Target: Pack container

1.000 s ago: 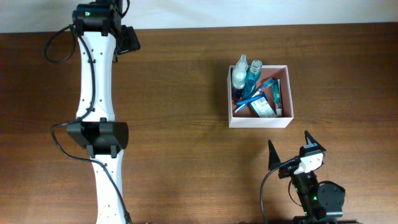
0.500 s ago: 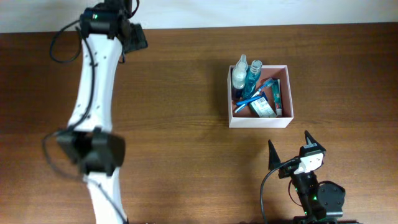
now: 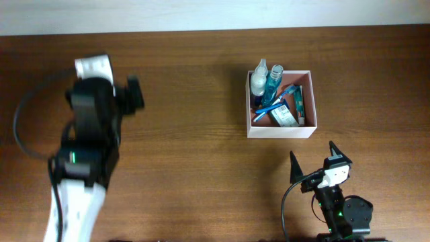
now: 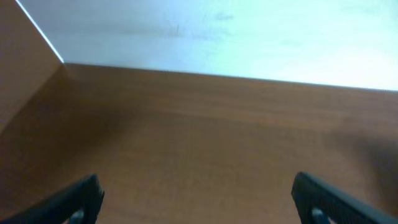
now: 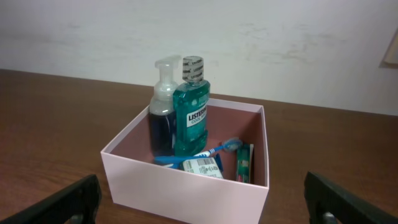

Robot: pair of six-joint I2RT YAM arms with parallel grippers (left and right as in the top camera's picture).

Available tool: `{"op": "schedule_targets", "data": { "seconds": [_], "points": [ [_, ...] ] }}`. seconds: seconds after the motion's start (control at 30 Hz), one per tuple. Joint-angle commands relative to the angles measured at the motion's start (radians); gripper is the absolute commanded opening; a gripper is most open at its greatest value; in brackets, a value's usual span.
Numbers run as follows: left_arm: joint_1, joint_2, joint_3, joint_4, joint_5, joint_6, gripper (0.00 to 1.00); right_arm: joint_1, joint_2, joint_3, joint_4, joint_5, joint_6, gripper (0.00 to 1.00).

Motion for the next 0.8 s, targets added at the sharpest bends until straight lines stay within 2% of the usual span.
{"op": "schedule_targets", "data": {
  "seconds": [0.0, 0.1, 0.23, 0.47, 0.67, 0.77],
  "points": [
    [0.005, -0.179, -0.188, 0.076, 0.062, 0.118, 0.99, 0.008, -0.011, -0.005, -0.006, 0.008, 0.001, 0.99],
    [0.005, -0.347, -0.362, 0.172, 0.121, 0.175, 0.99, 0.008, -0.010, -0.005, -0.006, 0.008, 0.001, 0.99],
    [0.005, -0.550, -0.571, 0.278, 0.136, 0.177, 0.99, 0.008, -0.011, -0.005, -0.006, 0.008, 0.001, 0.99],
    [0.021, -0.738, -0.768, 0.400, 0.169, 0.177, 0.99, 0.008, -0.011, -0.005, -0.006, 0.008, 0.001, 0.99],
    [0.087, -0.891, -0.898, 0.447, 0.270, 0.176, 0.99, 0.008, -0.011, -0.005, -0.006, 0.009, 0.001, 0.99],
    [0.098, -0.953, -0.938, 0.447, 0.274, 0.177, 0.99, 0.008, -0.011, -0.005, -0.006, 0.008, 0.001, 0.99]
  ]
}}
